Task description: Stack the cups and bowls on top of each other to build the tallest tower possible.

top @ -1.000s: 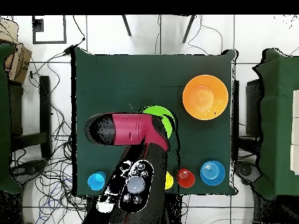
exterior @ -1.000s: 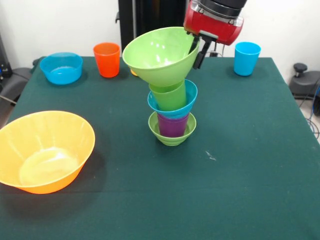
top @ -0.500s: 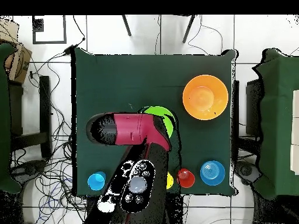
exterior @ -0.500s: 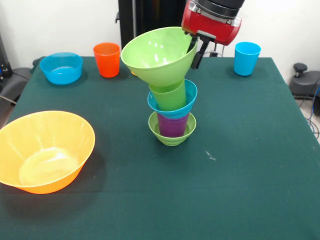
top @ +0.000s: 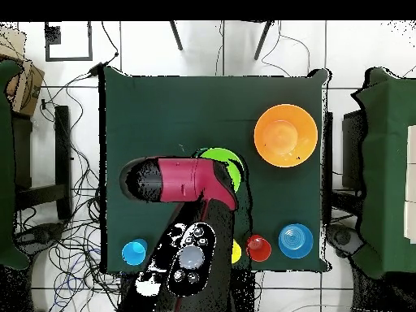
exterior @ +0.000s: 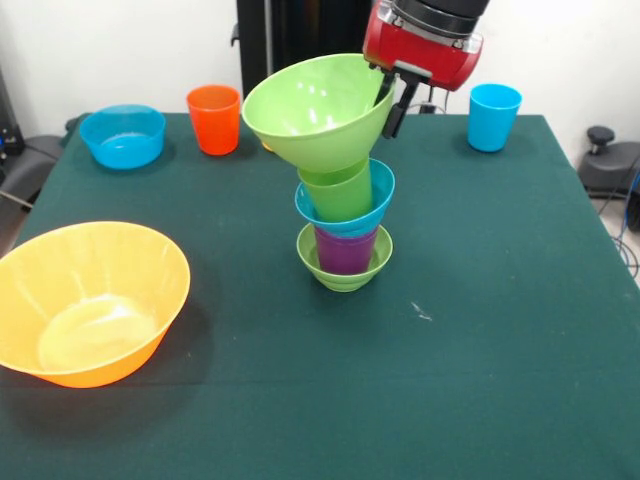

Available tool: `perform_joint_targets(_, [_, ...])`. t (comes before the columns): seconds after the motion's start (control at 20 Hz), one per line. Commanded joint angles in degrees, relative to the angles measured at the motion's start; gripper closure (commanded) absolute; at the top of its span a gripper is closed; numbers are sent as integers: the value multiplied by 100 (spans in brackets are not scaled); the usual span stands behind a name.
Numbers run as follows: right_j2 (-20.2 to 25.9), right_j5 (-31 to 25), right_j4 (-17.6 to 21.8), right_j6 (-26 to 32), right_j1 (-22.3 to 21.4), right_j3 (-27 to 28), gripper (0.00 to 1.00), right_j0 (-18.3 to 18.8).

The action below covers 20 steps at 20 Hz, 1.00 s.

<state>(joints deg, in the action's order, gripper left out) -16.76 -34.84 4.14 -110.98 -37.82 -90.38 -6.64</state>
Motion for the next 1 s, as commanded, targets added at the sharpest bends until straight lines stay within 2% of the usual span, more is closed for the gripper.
perform_joint_targets(0.05, [592, 67, -105, -659, 391, 81, 100, 43])
perform_joint_targets(1.0, [695, 72, -78, -498, 568, 371, 100, 145])
